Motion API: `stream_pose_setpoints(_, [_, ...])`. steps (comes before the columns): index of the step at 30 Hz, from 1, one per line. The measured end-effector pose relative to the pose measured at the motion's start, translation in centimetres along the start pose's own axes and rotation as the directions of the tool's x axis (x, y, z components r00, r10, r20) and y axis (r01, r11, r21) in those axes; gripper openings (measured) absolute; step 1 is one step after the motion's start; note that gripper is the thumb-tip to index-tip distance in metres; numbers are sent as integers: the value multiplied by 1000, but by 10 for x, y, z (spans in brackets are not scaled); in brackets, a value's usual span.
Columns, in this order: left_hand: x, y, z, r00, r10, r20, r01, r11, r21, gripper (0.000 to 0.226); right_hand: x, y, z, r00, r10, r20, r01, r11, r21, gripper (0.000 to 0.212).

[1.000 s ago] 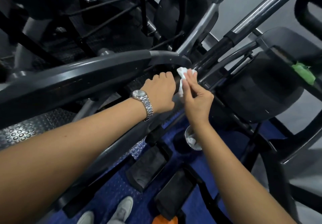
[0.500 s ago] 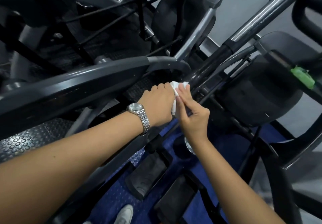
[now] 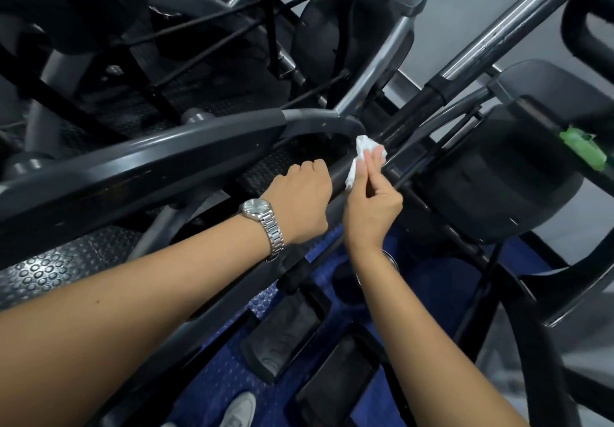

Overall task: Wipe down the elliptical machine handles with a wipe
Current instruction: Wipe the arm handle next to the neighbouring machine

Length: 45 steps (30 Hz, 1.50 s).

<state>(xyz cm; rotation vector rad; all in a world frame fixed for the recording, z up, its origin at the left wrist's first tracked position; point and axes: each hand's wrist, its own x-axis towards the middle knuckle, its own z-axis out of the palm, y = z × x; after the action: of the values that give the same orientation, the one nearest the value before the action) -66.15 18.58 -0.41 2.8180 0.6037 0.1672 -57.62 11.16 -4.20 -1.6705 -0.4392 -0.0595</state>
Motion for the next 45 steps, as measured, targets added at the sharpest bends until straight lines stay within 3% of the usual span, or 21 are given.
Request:
stream_pose_setpoints(4, [1, 0, 3, 1000, -1, -16, 1, 1000, -8, 32, -18, 1, -6, 994, -72, 88, 76, 996, -44, 27])
stream_pose_setpoints(8, [0, 0, 0, 1000, -1, -17, 1, 1000, -24, 29, 14, 0, -5, 996, -81, 28, 84, 992, -94, 25])
stream_pose_setpoints(11, [0, 0, 1, 1000, 1, -14, -2, 999, -40, 31, -1, 1, -11, 988, -95, 122, 106, 990, -88, 27])
stream_pose_setpoints(18, [0, -1, 0, 1000, 0, -1, 0, 999, -51, 30, 23, 5, -19, 935, -280, 218, 320, 931, -176, 25])
stream_pose_setpoints(22, [0, -1, -1, 1000, -6, 6, 6, 999, -44, 29, 15, 10, -37, 842, -367, 395, 456, 875, -159, 29])
stream_pose_setpoints(26, [-1, 0, -2, 1000, -12, 17, 13, 999, -37, 30, 34, 5, -27, 868, -317, 381, 412, 889, -201, 27])
stream_pose_setpoints(31, [-2, 0, -3, 1000, -22, 8, 22, 999, -30, 33, 10, 7, -38, 773, -402, 491, 537, 827, -168, 30])
stream_pose_setpoints(35, [-2, 1, -4, 1000, -23, 11, 23, 1000, -5, 35, 33, 2, -29, 844, -338, 416, 475, 832, -287, 27])
stream_pose_setpoints(41, [-2, 1, -3, 999, -35, 1, 35, 999, 31, 36, 25, -2, -36, 765, -356, 537, 554, 788, -268, 30])
stream_pose_setpoints(45, [-1, 1, -2, 1000, -24, 2, 23, 999, 43, 35, 41, -11, -24, 839, -278, 469, 469, 805, -362, 26])
